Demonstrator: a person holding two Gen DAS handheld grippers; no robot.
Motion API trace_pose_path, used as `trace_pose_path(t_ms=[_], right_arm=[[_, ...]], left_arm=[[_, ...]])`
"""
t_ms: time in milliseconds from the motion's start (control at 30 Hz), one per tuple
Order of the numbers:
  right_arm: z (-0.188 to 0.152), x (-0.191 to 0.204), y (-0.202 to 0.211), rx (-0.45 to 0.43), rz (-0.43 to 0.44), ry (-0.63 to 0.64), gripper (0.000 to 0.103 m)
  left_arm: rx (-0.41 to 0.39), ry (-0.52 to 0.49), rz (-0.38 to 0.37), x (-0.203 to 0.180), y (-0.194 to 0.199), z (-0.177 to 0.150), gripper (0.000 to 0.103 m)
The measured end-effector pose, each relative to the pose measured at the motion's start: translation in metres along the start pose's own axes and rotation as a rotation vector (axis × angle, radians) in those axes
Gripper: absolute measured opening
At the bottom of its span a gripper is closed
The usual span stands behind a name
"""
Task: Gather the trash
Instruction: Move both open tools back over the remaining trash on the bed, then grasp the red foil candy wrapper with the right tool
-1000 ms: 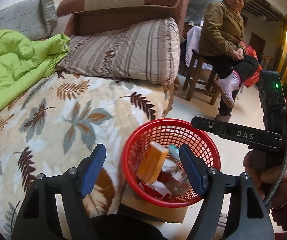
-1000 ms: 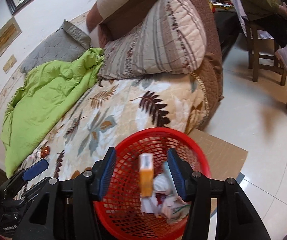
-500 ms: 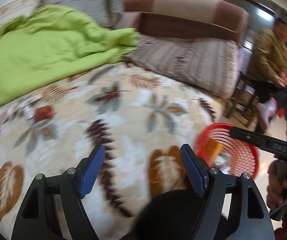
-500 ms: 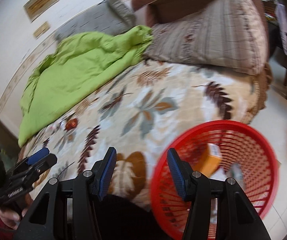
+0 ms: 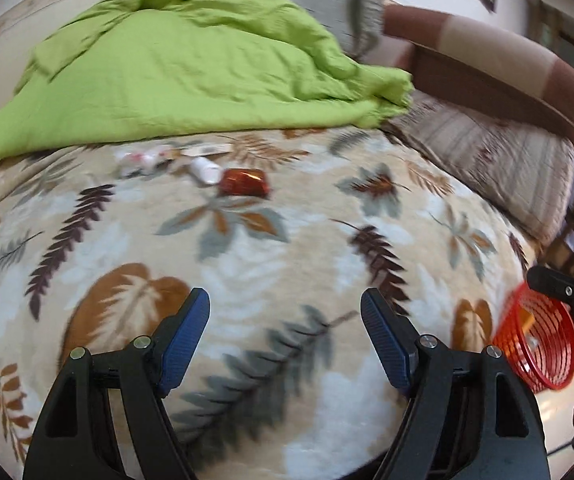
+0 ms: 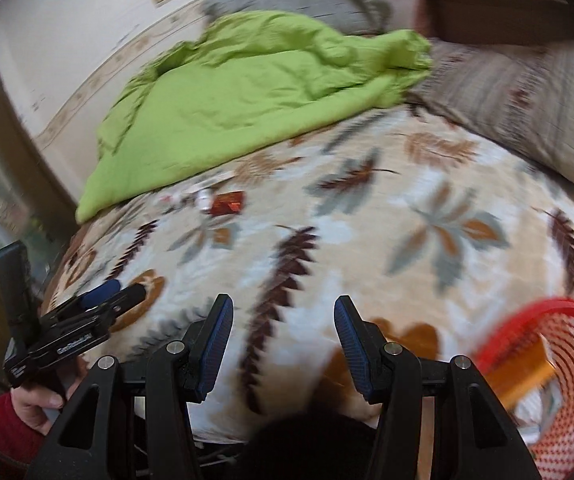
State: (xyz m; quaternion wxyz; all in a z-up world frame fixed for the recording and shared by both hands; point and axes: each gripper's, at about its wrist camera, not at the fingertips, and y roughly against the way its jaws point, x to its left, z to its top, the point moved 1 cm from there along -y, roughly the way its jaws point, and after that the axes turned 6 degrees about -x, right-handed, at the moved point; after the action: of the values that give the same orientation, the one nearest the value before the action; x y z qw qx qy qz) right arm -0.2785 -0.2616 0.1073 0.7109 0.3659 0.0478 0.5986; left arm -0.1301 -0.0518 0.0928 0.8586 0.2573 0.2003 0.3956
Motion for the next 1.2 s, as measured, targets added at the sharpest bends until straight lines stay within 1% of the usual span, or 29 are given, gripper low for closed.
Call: trace_pose_path(t_ms=[233, 300, 333, 400, 467, 533, 567, 633, 700, 833, 900, 1000, 1067, 1133, 1200], right_arm=[[0.011, 0.058, -0.064, 0.079, 0.104, 0.092, 0.058], [0.015, 0.068, -0.082, 0.101, 0.135, 0.117, 0.058], [0.020, 0.075, -0.098, 0.118, 0.151, 0.134, 0.058], [0.031, 0.080, -0.119, 0.131, 0.161, 0.136, 0.058], [0.044, 0.087, -0.144, 0.153, 0.183, 0.156, 0.058], [0.059, 0.091, -0.167, 0.147, 0.170, 0.170, 0.058], [0.068, 0.093, -0.182, 0.151, 0.175, 0.183, 0.058], [0.085, 0.096, -0.214, 0.163, 0.177, 0.189, 0.058], [0.097, 0.094, -0.242, 0.178, 0.181, 0.171, 0.058], [0.117, 0.092, -0.301, 0.221, 0.172, 0.143, 0.058], [0.124, 0.091, -0.321, 0.223, 0.164, 0.138, 0.058], [0.128, 0.084, -0.353, 0.280, 0.178, 0.090, 0.058], [0.126, 0.081, -0.359, 0.300, 0.185, 0.079, 0.058], [0.120, 0.080, -0.357, 0.336, 0.235, 0.062, 0.058], [0.113, 0.085, -0.349, 0.352, 0.273, 0.078, 0.059]], left_arm=[[-0.023, 0.111, 0.079, 0.054, -0.005, 0.010, 0.077], [-0.041, 0.134, 0.120, 0.067, -0.010, 0.008, 0.077], [-0.048, 0.142, 0.152, 0.075, -0.014, 0.005, 0.077], [-0.055, 0.148, 0.204, 0.086, -0.023, -0.003, 0.077], [-0.043, 0.156, 0.241, 0.095, -0.032, -0.012, 0.077], [-0.019, 0.186, 0.231, 0.102, -0.040, -0.014, 0.077], [-0.022, 0.191, 0.229, 0.104, -0.042, -0.014, 0.077], [-0.026, 0.174, 0.249, 0.104, -0.045, -0.014, 0.077], [-0.019, 0.159, 0.250, 0.102, -0.050, -0.014, 0.077], [0.002, 0.149, 0.249, 0.102, -0.058, -0.013, 0.077], [0.007, 0.155, 0.244, 0.103, -0.060, -0.013, 0.077], [0.016, 0.169, 0.238, 0.106, -0.063, -0.013, 0.077], [0.020, 0.176, 0.238, 0.107, -0.065, -0.013, 0.077], [0.018, 0.181, 0.235, 0.108, -0.064, -0.013, 0.077], [0.017, 0.186, 0.231, 0.108, -0.064, -0.013, 0.077]])
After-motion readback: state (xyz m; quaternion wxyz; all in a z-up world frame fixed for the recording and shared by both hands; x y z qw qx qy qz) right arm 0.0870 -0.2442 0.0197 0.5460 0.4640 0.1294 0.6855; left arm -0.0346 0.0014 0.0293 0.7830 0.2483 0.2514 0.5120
